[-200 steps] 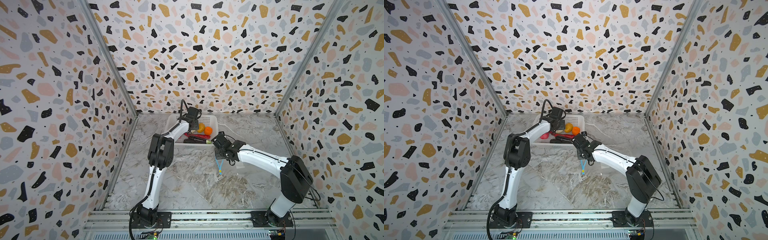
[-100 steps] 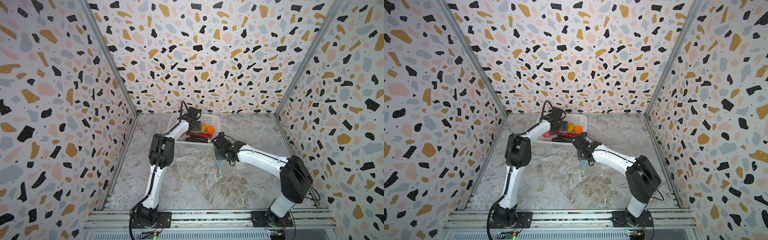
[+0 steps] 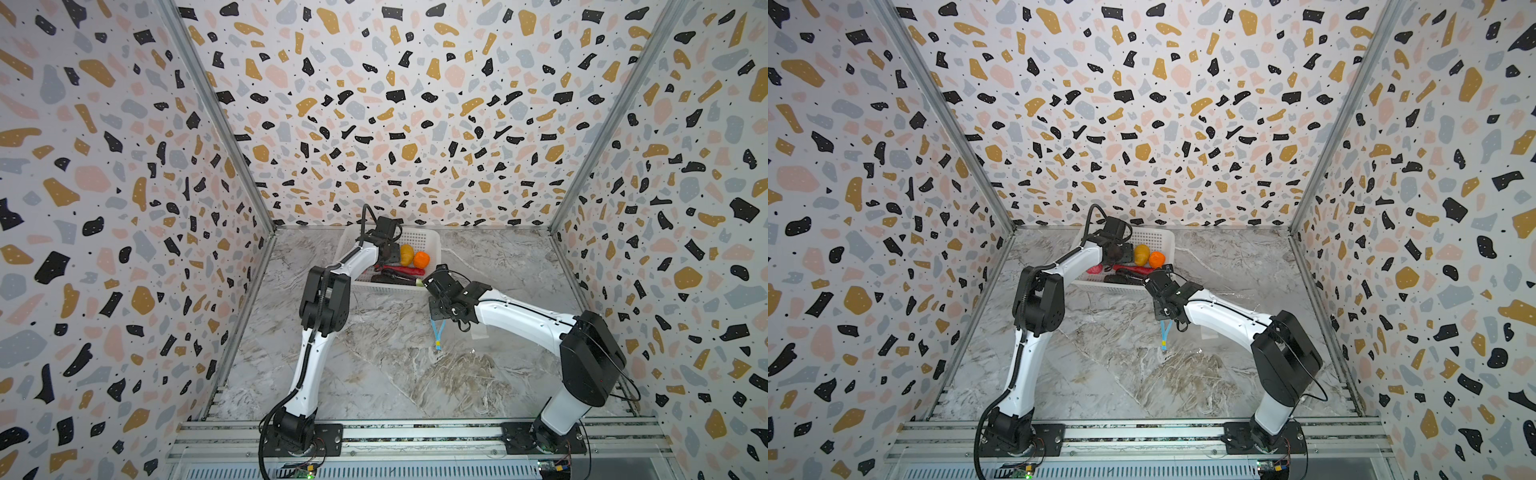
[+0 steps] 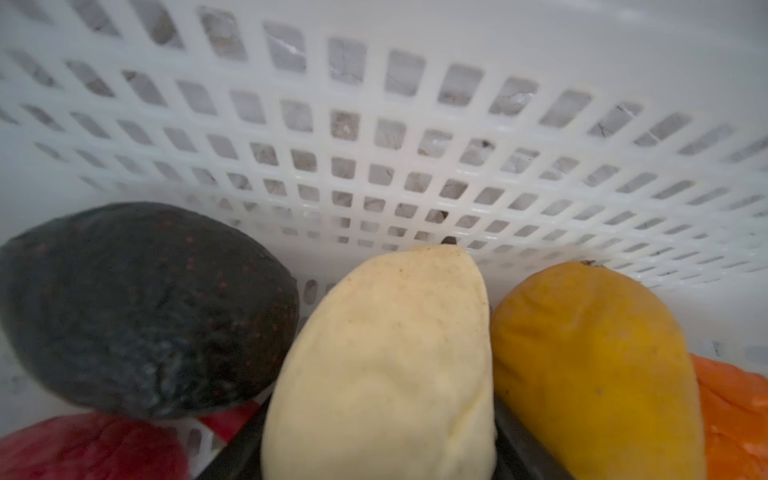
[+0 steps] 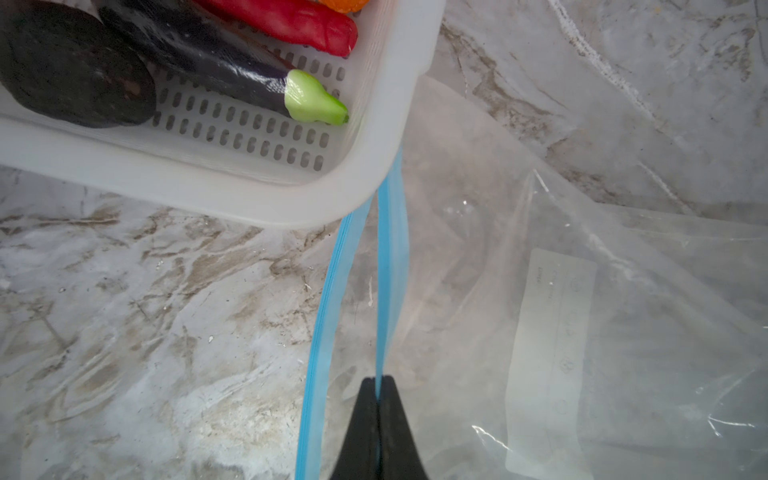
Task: Place the food in the zip-top bag and seal the zipper
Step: 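Lower the left gripper onto the cream pear and close on it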
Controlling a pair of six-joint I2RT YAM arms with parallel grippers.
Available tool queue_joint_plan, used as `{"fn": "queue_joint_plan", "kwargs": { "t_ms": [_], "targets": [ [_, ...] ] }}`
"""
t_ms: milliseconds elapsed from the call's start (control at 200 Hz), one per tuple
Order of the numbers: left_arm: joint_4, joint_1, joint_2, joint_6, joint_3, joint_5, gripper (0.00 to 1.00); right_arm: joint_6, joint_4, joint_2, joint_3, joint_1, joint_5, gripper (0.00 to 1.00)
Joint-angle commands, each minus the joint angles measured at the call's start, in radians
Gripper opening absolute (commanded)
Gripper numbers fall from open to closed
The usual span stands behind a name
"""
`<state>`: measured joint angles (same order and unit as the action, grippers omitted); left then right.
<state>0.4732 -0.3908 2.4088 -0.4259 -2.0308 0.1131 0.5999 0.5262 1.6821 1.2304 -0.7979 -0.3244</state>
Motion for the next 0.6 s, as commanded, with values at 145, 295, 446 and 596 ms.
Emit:
{"fn": "queue_joint_plan", "kwargs": {
  "t_ms": [145,295,446,596],
  "targets": [
    [-0.019,0.002,0.038,0.011,-0.056,0.031,0.67,0.005,0.000,-0.013,-0.008,-0.010,0.004,0.00],
    [-0.026,0.001,0.020,0.013,-0.047,0.034,0.54,0.008,-0.001,-0.021,-0.016,-0.011,0.002,0.00],
    [-0.045,0.001,-0.031,0.016,-0.028,0.029,0.48,0.008,-0.002,-0.024,-0.019,-0.011,0.002,0.00],
    [-0.054,0.002,-0.089,0.019,-0.002,0.030,0.45,0.005,-0.015,-0.035,-0.018,-0.008,0.001,0.00]
  ]
}}
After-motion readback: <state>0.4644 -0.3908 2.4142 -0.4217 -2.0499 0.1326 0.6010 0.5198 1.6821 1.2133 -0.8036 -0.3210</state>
